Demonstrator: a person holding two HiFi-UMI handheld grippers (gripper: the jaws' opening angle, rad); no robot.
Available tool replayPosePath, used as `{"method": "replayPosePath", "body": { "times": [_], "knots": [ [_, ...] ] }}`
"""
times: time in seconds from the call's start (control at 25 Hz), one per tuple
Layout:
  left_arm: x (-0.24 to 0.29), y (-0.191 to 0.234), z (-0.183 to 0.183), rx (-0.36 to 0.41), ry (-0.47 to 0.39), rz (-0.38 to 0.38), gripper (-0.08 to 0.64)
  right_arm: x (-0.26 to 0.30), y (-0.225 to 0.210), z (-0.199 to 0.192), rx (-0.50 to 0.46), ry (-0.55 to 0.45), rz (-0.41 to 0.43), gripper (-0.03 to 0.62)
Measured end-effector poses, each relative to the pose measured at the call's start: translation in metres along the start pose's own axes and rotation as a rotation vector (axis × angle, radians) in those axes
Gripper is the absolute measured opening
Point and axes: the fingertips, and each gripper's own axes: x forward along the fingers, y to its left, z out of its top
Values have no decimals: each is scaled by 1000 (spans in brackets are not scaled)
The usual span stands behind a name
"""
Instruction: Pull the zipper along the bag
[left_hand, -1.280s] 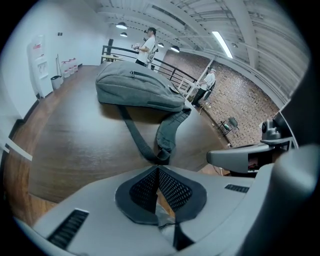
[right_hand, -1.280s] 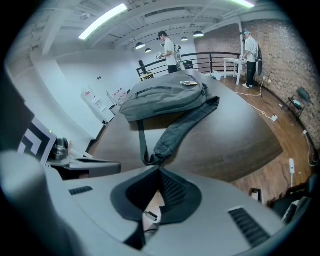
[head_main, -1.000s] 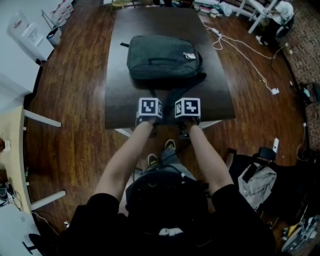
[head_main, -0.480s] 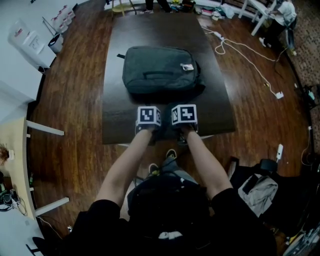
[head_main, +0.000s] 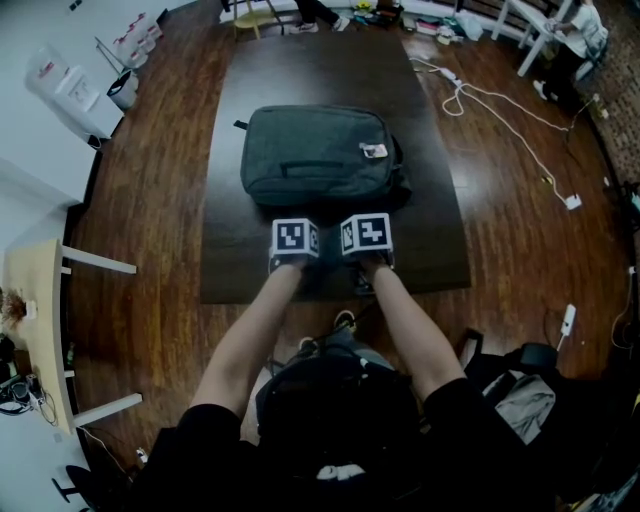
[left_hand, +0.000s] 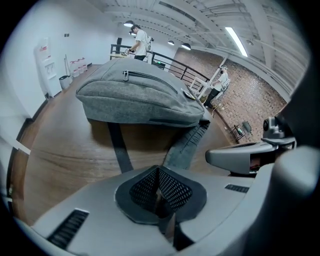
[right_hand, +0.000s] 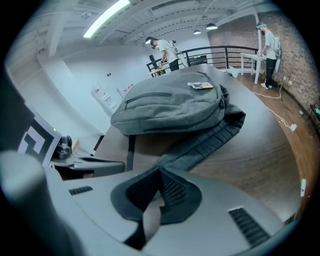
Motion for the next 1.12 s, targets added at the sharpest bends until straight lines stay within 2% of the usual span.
{"method": "replayPosePath", "body": {
  "times": [0.28, 0.52, 0.64, 0.8, 1.04, 1.12],
  "knots": [
    [1, 6, 20, -18, -40, 35, -2, 9, 0, 13, -2, 13, 43, 14],
    [1, 14, 24, -31, -20, 49, -2, 15, 8, 17, 1, 19, 62, 14],
    [1, 14, 34, -32, -16, 26, -2, 17, 9, 24, 7, 19, 59, 15],
    [4, 26, 50, -18, -5, 35, -2, 25, 8, 36, 30, 14, 48, 14],
    [-3, 46, 102, -15, -85, -19, -2, 36, 25, 58, 50, 2, 41, 15],
    [-10, 61, 124, -10, -109, -14, -2, 39, 36, 70, 50, -14, 42, 15]
  ]
}}
